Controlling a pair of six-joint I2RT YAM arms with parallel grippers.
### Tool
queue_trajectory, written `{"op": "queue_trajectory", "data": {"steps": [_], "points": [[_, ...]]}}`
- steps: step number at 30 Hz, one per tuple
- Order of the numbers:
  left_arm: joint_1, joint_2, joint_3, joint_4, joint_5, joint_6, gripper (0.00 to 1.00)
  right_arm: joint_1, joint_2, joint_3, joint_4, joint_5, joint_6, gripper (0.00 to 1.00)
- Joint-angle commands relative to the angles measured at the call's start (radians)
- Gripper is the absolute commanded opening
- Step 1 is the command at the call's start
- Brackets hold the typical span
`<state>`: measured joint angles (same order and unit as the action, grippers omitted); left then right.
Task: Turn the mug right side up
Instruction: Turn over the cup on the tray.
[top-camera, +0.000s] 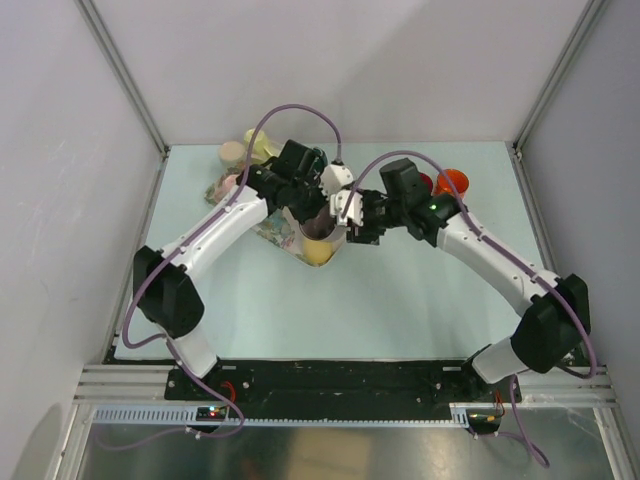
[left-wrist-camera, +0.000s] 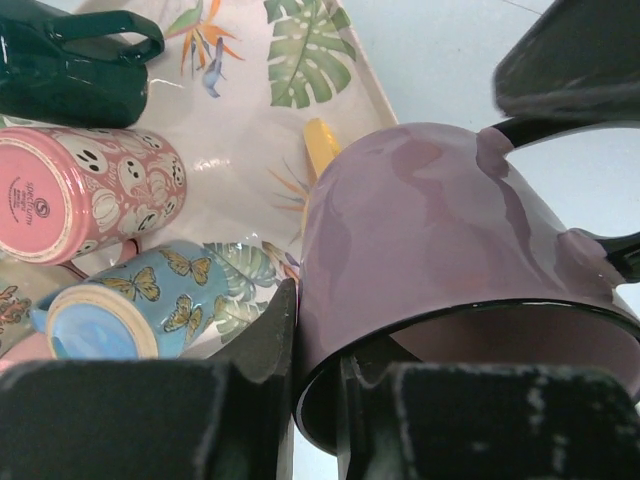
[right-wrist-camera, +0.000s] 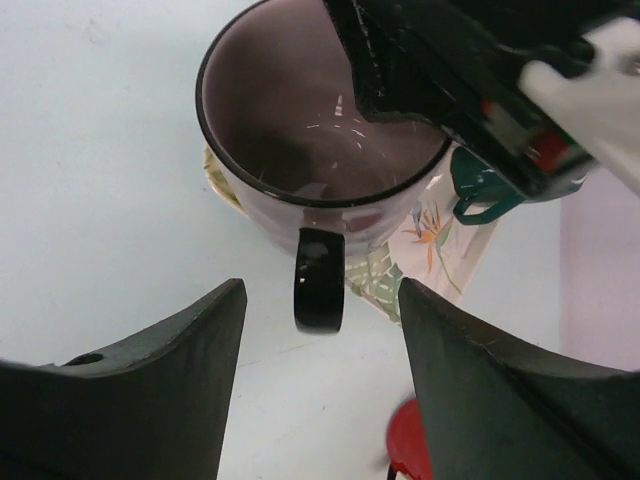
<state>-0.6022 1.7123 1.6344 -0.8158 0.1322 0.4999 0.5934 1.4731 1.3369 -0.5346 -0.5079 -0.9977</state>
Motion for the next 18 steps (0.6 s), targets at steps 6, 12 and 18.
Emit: {"op": "queue_trajectory", "data": {"steps": [6, 12, 18], "points": [[-0.008, -0.006, 0.122, -0.009, 0.029, -0.086, 0.0, 0.07, 0.065, 0.018, 0.099, 0.143, -0.064, 0.45], [-0.007, 0.001, 0.139, -0.018, 0.05, -0.212, 0.39, 0.058, 0.055, -0.007, 0.094, 0.157, -0.067, 0.02], [0.029, -0.037, 0.143, -0.017, 0.015, -0.325, 0.88, -0.063, -0.074, -0.11, 0.028, 0.109, -0.013, 0.0]]}}
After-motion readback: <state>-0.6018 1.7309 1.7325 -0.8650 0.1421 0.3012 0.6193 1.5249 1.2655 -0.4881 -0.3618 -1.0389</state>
